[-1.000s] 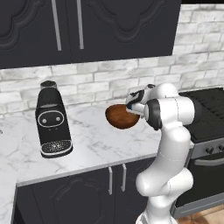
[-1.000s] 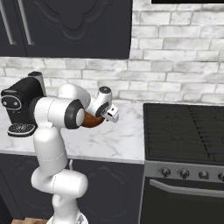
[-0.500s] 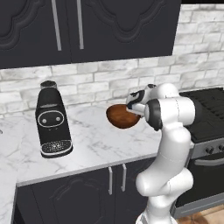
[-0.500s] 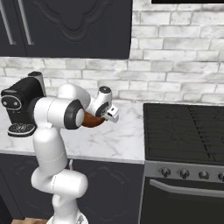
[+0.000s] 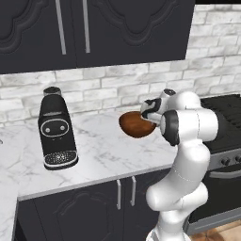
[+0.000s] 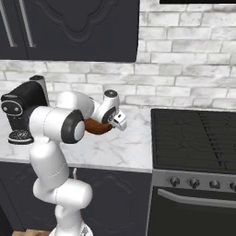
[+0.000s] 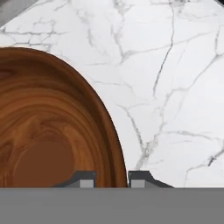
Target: Pick the cup and bowl from the counter and place them on the counter next to the sink.
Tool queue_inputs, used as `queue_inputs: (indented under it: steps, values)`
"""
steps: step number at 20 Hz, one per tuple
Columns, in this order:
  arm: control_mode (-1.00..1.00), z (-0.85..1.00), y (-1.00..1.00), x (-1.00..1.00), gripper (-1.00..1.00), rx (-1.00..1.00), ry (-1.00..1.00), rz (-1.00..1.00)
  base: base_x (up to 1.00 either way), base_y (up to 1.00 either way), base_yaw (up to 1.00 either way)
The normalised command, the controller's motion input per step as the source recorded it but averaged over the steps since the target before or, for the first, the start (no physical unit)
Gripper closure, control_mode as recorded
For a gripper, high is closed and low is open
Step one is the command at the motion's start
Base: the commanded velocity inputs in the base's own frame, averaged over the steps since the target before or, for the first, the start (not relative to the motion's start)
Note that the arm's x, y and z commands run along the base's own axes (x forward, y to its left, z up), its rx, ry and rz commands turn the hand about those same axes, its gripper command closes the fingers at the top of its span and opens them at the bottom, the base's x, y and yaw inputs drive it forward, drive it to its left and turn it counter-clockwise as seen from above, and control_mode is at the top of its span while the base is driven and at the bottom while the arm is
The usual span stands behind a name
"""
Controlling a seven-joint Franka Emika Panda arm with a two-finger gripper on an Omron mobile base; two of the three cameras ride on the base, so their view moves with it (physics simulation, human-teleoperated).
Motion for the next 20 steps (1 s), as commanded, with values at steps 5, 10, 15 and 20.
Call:
queue_inputs:
  steps: [5,10,15,20]
  values:
    - [-1.0,0.17,-0.07,-0.52,1.0,0.06,0.0,0.0,0.0,0.0,0.0]
    - [-1.0,0.41,-0.01,-0.67,1.0,0.07,0.0,0.01,0.0,0.0,0.0]
    - [-1.0,0.57,0.0,-0.65,1.0,0.01,0.0,0.01,0.0,0.0,0.0]
    - [-1.0,0.51,0.0,-0.69,1.0,0.0,0.0,0.0,0.0,0.0,0.0]
